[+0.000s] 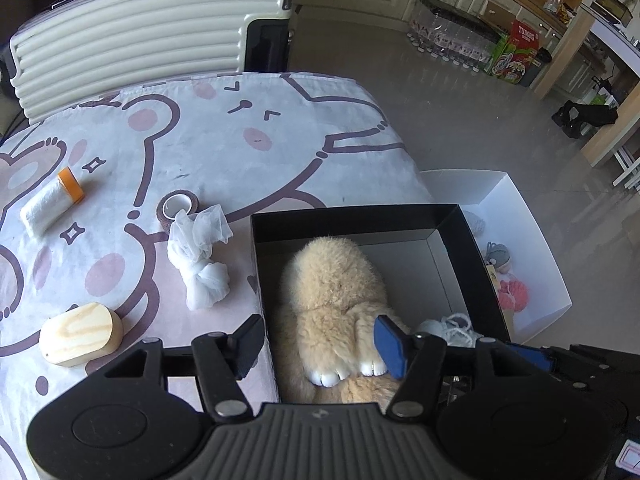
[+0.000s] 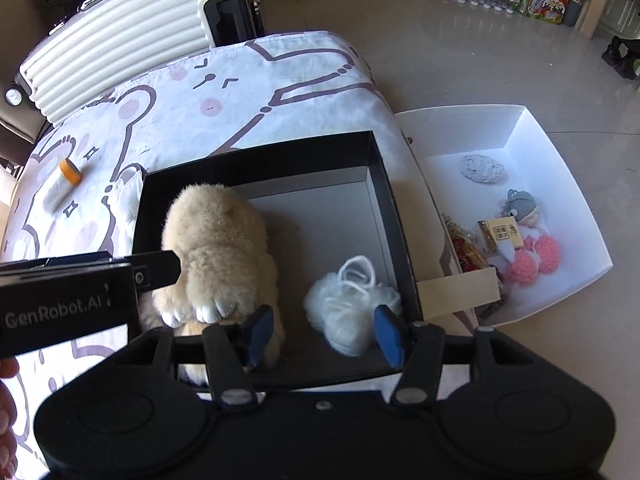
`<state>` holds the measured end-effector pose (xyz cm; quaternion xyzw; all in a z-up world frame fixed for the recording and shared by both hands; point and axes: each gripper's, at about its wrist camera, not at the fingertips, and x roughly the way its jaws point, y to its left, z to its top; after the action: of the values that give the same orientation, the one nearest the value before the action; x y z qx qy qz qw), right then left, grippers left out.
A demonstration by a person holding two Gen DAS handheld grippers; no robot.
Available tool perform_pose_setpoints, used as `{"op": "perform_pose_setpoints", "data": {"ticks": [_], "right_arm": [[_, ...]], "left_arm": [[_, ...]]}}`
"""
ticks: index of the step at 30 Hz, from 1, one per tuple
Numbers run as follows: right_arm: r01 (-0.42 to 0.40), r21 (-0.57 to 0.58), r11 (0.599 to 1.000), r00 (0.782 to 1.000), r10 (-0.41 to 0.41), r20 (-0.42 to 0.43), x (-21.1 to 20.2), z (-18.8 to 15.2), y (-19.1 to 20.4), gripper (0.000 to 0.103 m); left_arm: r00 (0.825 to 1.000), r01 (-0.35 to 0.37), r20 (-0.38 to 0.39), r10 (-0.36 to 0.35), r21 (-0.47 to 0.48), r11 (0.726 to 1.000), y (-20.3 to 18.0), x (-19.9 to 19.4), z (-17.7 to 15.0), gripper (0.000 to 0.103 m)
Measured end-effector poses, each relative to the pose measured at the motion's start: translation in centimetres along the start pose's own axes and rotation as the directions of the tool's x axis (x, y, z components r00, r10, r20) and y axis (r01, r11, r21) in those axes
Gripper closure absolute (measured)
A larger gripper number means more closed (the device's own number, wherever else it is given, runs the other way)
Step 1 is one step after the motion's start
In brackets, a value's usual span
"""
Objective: Organize objects
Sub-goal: 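Lower the bunny and yarn ball into the black box and open both tools, then withdraw both tools from the black box back over the bed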
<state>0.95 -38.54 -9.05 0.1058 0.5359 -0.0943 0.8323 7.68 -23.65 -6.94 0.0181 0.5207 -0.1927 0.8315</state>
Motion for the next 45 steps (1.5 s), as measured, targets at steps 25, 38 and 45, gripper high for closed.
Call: {"op": "perform_pose_setpoints", "data": {"ticks": [25,38,45], "right_arm": [[0.088,0.058,0.994,0.981,-0.096,0.166,-6.2,-0.1,-0.8,0.03],[0.125,0.048,0.991,0.973,-0.132,0.189,-6.7,-0.5,-0.7,0.004],[0.157,0.045,0.987,0.965,-0.163,0.208,-6.5,-0.9,-1.2,0.0]], "left_arm": [[0.994,-0.1,0.052,0.098,0.035,0.994,2.2,-3.3,-1.5,0.007],[0.99,-0.135,0.052,0.134,0.014,0.991,3.4,-3.8,-1.8,0.0],[0.989,-0.142,0.054,0.141,0.008,0.99,3.8,-3.8,-1.8,0.0]]}}
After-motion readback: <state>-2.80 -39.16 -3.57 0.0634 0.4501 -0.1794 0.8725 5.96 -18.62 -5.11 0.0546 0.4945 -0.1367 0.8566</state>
